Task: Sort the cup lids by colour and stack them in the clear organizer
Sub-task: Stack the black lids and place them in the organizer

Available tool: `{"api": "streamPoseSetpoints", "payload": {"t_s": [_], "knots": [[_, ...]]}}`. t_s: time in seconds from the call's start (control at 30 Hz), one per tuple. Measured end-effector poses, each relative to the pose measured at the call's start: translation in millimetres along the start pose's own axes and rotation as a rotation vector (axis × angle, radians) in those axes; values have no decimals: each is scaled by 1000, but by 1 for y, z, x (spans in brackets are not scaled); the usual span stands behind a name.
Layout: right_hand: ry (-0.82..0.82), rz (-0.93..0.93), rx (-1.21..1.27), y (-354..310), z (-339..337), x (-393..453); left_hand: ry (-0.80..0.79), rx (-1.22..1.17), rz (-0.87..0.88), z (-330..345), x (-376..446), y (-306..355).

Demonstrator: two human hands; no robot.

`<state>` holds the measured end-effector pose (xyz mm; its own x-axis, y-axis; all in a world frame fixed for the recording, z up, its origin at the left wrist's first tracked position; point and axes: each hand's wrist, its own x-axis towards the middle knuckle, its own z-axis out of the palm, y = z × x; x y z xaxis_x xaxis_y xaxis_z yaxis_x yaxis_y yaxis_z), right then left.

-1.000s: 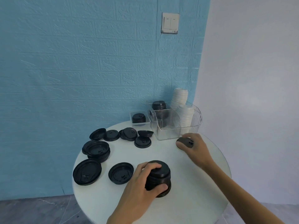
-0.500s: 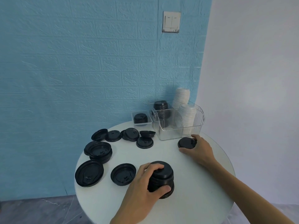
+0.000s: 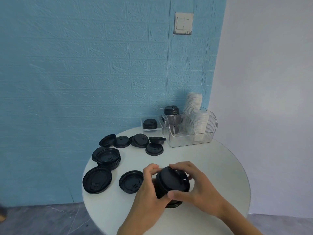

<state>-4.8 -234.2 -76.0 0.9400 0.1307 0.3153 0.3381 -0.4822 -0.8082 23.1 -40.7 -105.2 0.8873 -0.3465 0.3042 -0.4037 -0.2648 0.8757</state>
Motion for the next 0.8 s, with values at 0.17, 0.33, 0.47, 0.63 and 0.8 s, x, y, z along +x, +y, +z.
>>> {"api": "streamPoseSetpoints", "payload": {"t_s": [0.17,0.33,0.47,0.63,0.8], "knots": [[-62,70,50,5,2,12,-1,16,-5,-1,1,-4],[-115,153,150,12,0,16,-25,122,18,0,0,-4],[-144,173,138,13,-2,18,-31,143,27,1,-1,-3],[-279,197,17,4,-12,25,-24,171,56,2,-2,1],[-178,92,-101,-28,-5,64,-45,184,59,2,0,1]]}}
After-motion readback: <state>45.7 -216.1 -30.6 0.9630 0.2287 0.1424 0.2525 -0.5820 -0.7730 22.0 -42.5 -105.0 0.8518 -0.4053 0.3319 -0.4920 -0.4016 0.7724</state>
